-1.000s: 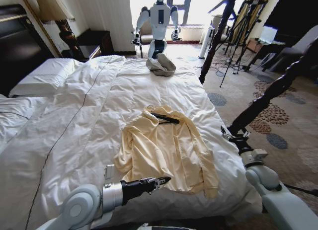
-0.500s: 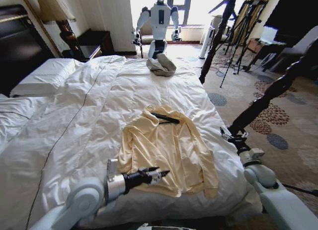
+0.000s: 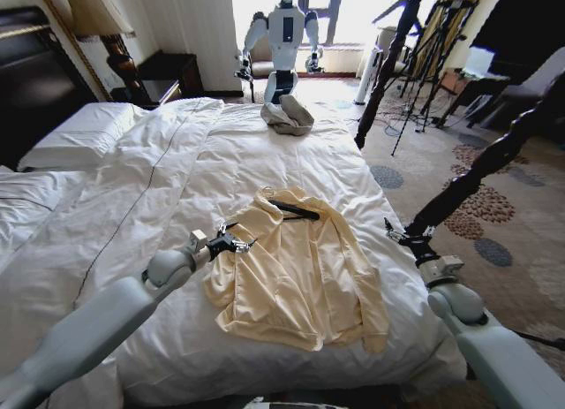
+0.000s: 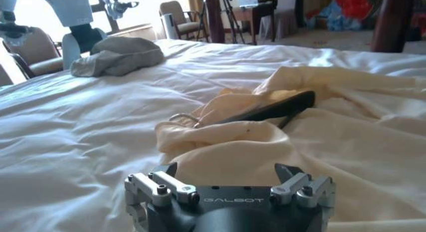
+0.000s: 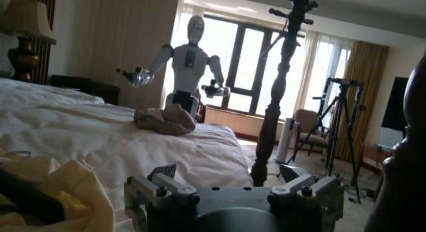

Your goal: Pick up the clothes from the bed and hang them on the clothes hanger.

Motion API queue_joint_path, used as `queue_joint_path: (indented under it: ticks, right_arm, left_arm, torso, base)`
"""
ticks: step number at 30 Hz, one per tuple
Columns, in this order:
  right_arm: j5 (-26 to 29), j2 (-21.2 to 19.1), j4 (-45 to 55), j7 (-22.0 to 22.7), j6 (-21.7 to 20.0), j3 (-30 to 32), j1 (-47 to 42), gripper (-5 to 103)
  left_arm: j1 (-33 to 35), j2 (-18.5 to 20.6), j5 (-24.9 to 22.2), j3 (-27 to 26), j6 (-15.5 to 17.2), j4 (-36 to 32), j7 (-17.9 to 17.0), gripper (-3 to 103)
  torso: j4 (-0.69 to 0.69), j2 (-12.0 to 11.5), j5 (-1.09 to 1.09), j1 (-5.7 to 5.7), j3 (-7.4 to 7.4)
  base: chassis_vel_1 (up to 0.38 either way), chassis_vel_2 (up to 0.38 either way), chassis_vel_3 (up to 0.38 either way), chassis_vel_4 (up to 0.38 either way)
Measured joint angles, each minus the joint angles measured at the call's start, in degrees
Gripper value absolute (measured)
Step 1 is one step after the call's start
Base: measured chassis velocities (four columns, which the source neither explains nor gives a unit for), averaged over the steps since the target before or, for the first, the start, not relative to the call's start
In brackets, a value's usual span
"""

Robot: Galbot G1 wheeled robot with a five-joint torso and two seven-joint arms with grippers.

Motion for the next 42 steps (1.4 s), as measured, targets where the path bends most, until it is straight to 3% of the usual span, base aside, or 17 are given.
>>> queue_joint_path:
  ticks: [2,4,9,15,20,22,26,32,35,37,42]
  right_arm:
    - [-0.2,0.0,0.1,-0.1,0.2,0.0,0.0,100]
    - [-0.6,0.0,0.7,-0.4,0.5,0.2,-0.9,100]
    - [-0.7,0.1,0.9,-0.4,0.7,1.8,-2.6,100]
    - [-0.6,0.4,0.6,-0.3,0.9,2.9,-3.2,100]
    - [-0.6,0.1,0.5,-0.3,1.0,3.0,-3.4,100]
    - [-0.6,0.0,0.5,-0.3,1.0,2.9,-3.4,100]
    - [-0.5,0.2,0.4,-0.3,1.0,3.0,-3.3,100]
    - [-0.2,0.5,1.2,-0.4,1.0,3.1,-3.0,100]
    - [-0.1,0.4,1.4,-0.4,0.9,3.2,-3.2,100]
    - [-0.1,0.4,1.4,-0.4,0.9,3.3,-3.2,100]
    - [0.0,0.3,1.3,-0.6,0.9,3.4,-3.0,100]
  left_arm:
    - [-1.9,-1.1,0.7,1.3,-0.3,1.9,-0.3,99]
    - [-8.9,-4.9,2.3,6.5,-1.4,8.9,-0.3,97]
    - [-17.4,-8.2,3.3,14.2,-3.1,18.7,0.9,96]
    - [-20.3,-9.3,3.9,16.8,-4.6,24.3,1.6,95]
    - [-21.6,-9.7,4.2,17.8,-4.7,26.7,1.9,94]
    - [-23.2,-9.9,5.0,19.4,-4.7,28.6,2.2,84]
    - [-25.2,-10.0,5.4,22.2,-4.7,30.5,2.8,79]
    - [-27.5,-10.7,5.8,25.8,-4.3,32.1,3.6,84]
    - [-29.9,-11.7,6.7,29.0,-3.4,33.2,4.4,75]
    - [-30.3,-11.9,7.3,29.6,-3.4,33.6,4.5,75]
    - [-33.3,-13.0,10.4,33.5,-2.8,35.5,5.8,57]
  torso:
    - [0.01,0.0,0.0,0.0,0.0]
    - [-0.01,0.0,0.02,0.01,0.01]
    - [-0.02,0.0,0.02,0.0,0.0]
    - [0.01,0.0,0.0,0.0,-0.01]
    - [0.01,0.0,0.0,-0.01,-0.01]
    - [0.01,0.0,0.0,-0.01,-0.01]
    - [0.01,0.0,0.01,-0.01,-0.01]
    - [0.02,0.0,0.0,-0.01,-0.01]
    - [0.02,0.0,0.01,-0.01,-0.02]
    - [0.01,0.0,0.01,-0.01,-0.02]
    - [0.0,0.0,0.0,-0.02,-0.02]
  base:
    - [0.0,0.0,0.0,0.0]
    - [0.0,0.0,0.0,0.0]
    - [0.0,0.0,0.0,0.0]
    - [0.0,0.0,0.0,0.0]
    - [0.0,0.0,0.0,0.0]
    - [0.0,0.0,0.0,0.0]
    - [0.0,0.0,0.0,0.0]
    - [0.0,0.0,0.0,0.0]
    - [0.0,0.0,0.0,0.0]
    - [0.0,0.0,0.0,0.0]
    - [0.0,0.0,0.0,0.0]
